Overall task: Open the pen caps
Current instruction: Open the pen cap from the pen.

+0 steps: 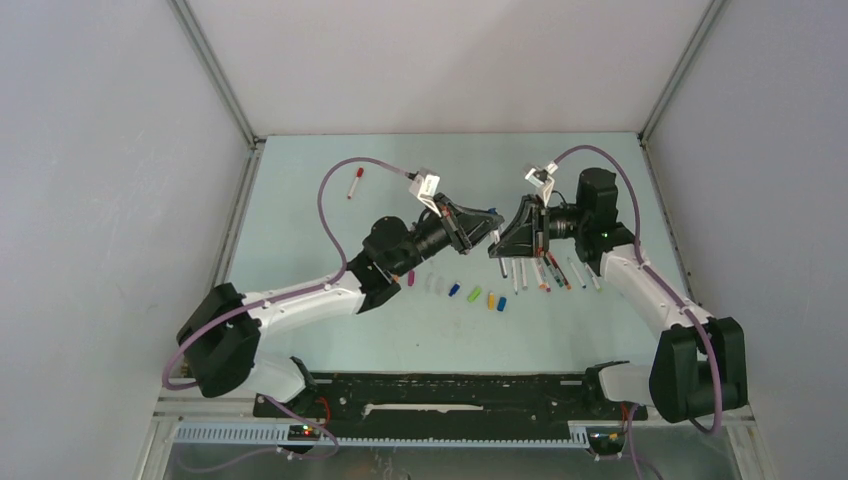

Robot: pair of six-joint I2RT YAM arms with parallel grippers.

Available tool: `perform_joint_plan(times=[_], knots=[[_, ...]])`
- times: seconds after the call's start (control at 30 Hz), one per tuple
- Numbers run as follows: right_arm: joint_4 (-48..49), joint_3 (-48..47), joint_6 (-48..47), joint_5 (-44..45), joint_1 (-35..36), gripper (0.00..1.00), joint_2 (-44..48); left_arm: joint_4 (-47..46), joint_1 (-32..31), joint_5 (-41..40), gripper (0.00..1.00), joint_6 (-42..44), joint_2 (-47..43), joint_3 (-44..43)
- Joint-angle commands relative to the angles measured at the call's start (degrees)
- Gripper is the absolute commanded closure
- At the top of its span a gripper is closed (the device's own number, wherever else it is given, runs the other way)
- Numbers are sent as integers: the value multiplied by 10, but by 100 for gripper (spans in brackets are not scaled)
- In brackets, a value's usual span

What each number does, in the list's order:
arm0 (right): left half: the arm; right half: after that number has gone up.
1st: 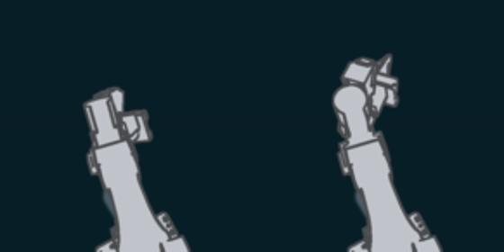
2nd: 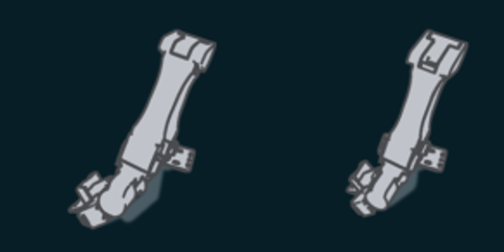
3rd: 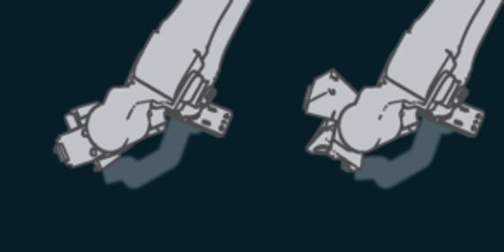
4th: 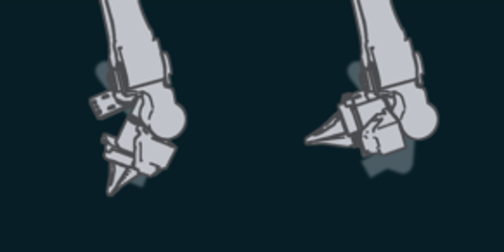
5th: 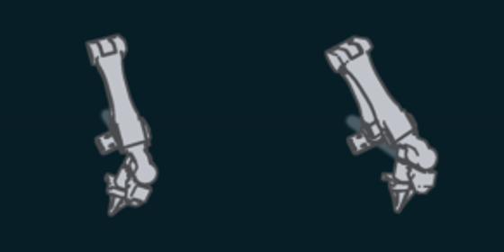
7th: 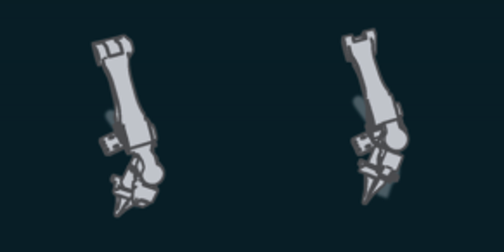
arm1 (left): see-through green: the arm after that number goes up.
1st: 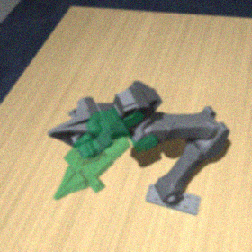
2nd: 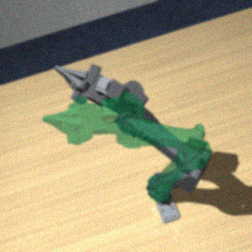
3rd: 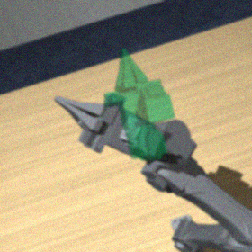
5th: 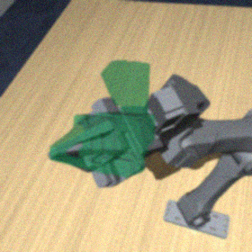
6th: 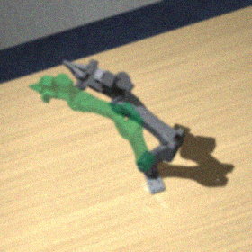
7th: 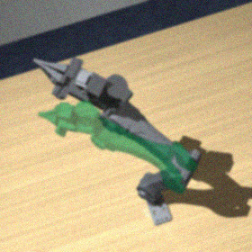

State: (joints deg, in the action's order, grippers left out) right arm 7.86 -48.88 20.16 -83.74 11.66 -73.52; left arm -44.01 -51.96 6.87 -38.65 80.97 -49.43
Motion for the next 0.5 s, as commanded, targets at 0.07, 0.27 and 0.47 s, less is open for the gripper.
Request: perform_joint_plan(times=[0.07,0.27,0.47], knots=[[36,-4,26,-13,9,100,-10,-26,-3,-37,100,54,-29,21],[33,-4,18,-22,23,100,-20,-115,4,-99,100,88,-60,54],[31,-4,10,-21,56,100,-40,-144,52,-128,100,106,-91,46]])
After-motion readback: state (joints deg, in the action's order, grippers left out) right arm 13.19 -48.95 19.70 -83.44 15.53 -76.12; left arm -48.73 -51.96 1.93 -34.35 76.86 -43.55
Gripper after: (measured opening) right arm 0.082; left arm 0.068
